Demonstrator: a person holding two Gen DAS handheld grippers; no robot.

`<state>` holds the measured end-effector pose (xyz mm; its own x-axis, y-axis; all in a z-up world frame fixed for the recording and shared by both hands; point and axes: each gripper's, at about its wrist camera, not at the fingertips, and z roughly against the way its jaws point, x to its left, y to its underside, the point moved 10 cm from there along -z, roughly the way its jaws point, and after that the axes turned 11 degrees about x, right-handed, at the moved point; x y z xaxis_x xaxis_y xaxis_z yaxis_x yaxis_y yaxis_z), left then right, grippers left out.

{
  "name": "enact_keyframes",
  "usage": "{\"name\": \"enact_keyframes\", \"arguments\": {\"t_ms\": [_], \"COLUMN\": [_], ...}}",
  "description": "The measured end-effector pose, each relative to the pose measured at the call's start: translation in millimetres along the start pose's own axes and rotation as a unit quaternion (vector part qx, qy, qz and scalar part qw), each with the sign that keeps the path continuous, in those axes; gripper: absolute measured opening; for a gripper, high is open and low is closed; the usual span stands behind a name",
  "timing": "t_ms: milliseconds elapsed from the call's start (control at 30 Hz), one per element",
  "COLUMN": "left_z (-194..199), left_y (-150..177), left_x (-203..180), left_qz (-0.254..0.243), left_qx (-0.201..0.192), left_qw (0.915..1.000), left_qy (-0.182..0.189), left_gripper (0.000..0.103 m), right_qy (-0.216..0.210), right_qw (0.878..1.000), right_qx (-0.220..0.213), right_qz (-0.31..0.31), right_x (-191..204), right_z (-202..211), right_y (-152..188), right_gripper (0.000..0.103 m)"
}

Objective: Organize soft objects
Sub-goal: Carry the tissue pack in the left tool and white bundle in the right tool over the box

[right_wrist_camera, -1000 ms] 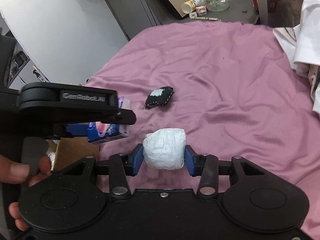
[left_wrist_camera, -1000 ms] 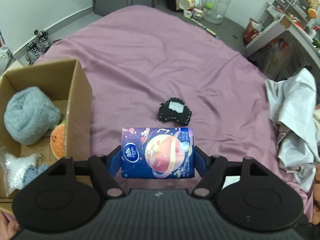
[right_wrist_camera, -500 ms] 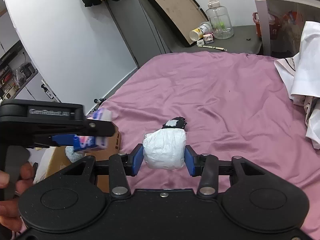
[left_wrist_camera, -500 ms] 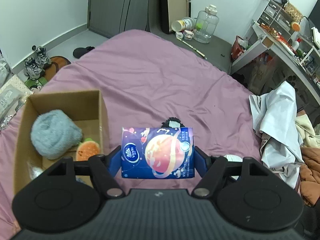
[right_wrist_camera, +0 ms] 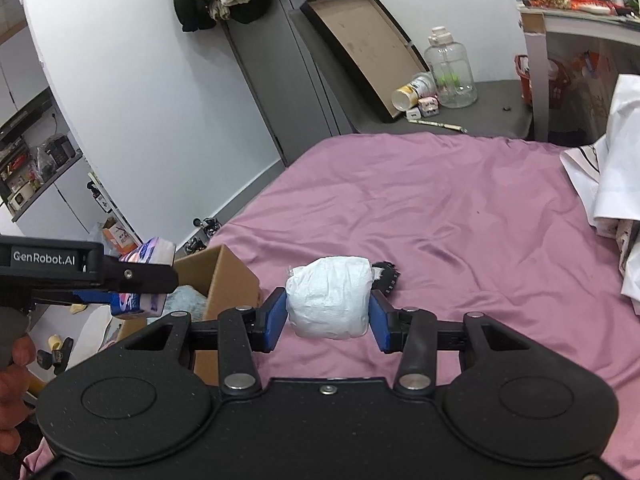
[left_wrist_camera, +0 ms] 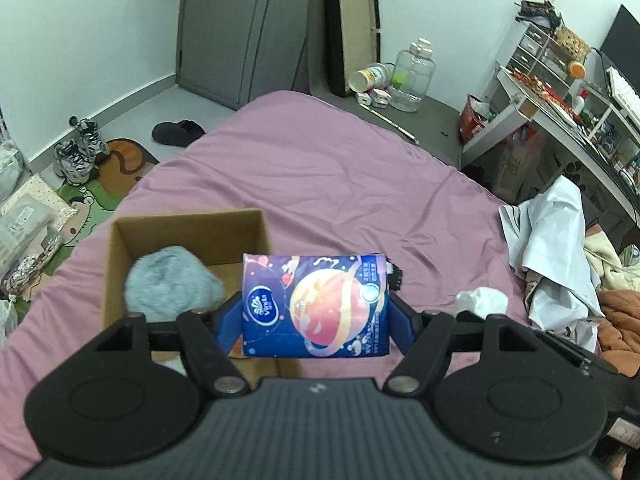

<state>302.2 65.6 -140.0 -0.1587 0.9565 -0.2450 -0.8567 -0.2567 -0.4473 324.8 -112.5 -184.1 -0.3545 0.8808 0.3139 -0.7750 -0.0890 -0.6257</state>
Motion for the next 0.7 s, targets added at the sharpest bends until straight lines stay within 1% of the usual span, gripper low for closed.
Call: {"name": "enact_keyframes", "arguments": {"t_ms": [300,367,467,633,700], "left_z": [2,0,-4,-20,-27], "left_y": [7,9,11,19,23], "left_x": [49,57,70,89,94], "left_qz": [0.019,0.029,0.031,0.034,0.035], "left_qx": [-0.009,-0.007,-0.005,0.014,0.025], "left_qw": [0.9997,0.9995,0.9994,0.9991,0.9989], "left_qy": [-0.011,-0.009,-0.017,-0.022,-0.019], "left_gripper": [0.071,0.071,0.071,0.071,0.071], "right_qy": [-0.012,-0.01,-0.011,-0.016,-0.017], "right_qw": [0.999,0.999,0.999,0.998,0.998], "right_qx": [-0.016,-0.012,-0.004,-0.001,-0.002], "right_qz": [0.031,0.038,0.046,0.059,0.065], "right_x": [36,42,52,74,82], "right_z": [-1,-4,-11,-18,-20], "right_y": [-3,-2,1,3,3], "right_gripper": [0.043,0.044,0.044,0.044,0.044]}}
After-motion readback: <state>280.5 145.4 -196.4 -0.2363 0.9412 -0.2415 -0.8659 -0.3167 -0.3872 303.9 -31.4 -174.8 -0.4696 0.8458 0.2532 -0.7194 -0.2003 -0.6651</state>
